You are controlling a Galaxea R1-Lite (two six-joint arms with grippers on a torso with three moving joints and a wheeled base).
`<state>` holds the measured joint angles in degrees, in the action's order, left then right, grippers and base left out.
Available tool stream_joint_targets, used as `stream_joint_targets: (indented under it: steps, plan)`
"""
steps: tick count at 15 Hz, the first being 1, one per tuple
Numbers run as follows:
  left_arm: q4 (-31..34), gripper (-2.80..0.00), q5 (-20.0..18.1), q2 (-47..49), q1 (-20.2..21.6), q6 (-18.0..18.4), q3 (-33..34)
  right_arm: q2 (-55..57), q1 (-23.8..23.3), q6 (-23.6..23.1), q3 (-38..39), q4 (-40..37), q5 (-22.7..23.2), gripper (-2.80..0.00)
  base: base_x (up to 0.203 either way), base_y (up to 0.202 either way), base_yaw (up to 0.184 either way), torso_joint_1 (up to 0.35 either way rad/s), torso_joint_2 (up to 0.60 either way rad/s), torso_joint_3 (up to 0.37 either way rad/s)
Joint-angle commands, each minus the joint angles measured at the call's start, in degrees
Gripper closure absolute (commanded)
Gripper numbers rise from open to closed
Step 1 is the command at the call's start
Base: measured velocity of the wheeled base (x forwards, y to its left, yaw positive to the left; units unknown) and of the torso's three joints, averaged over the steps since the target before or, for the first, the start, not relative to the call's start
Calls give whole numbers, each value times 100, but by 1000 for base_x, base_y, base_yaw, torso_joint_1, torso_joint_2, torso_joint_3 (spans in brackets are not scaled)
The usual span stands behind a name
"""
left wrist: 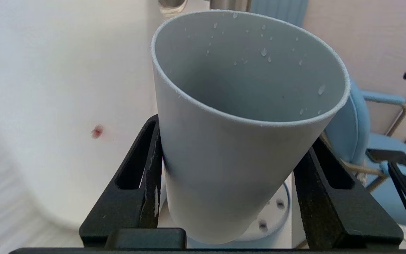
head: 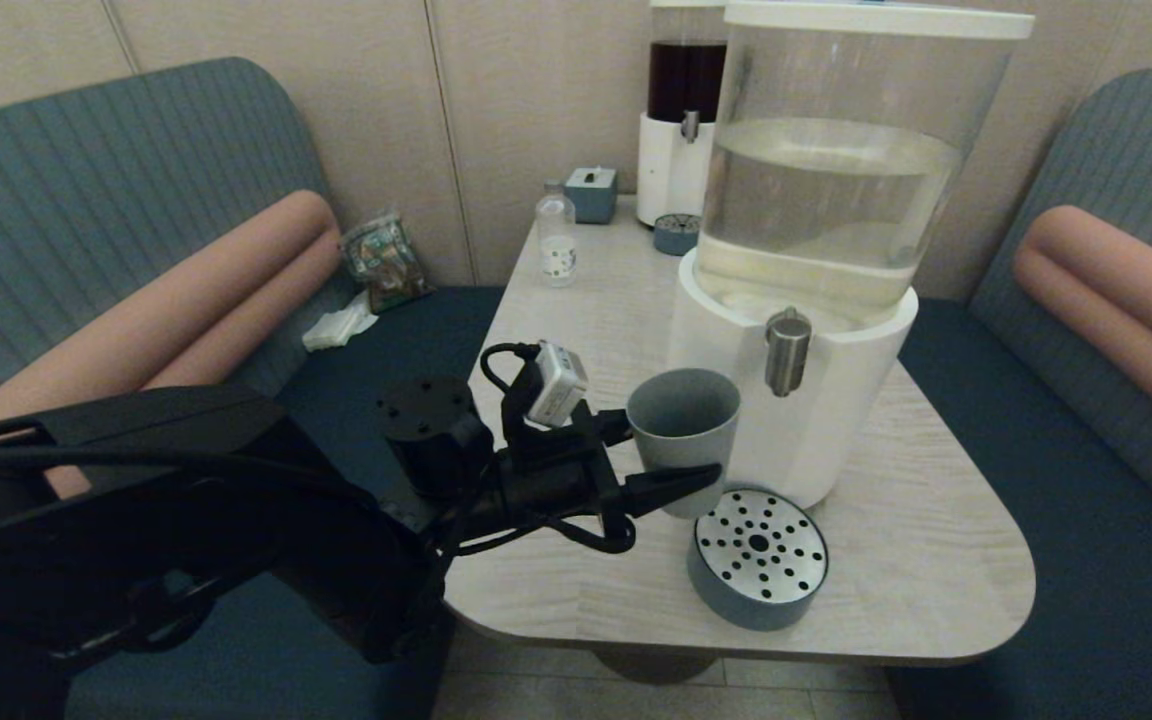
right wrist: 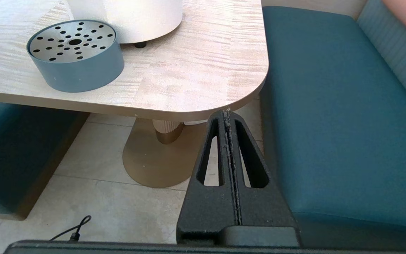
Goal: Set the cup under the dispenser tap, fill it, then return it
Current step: Place it under the water dispenser
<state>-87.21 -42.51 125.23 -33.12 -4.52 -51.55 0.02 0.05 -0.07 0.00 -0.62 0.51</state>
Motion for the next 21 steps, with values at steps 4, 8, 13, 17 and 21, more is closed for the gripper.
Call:
stream_joint_targets:
  steps: [4,8,13,17,21]
  plan:
    - [-45,0,102,760,-299,-96,-651,-2,4,-1,0,1,2,0,0,0,0,0,0,0]
    - [-45,0,195,1019,-505,-141,-921,-2,4,-1,0,1,2,0,0,0,0,0,0,0]
    - [-45,0,296,1485,-524,-216,-1434,-2,4,-1,0,1,2,0,0,0,0,0,0,0]
    - [-45,0,296,1480,-520,-224,-1437,-2,-1,-1,0,1,2,0,0,0,0,0,0,0]
    - [-45,0,305,1396,-529,-207,-1393,-2,2,-1,0,1,2,0,0,0,0,0,0,0]
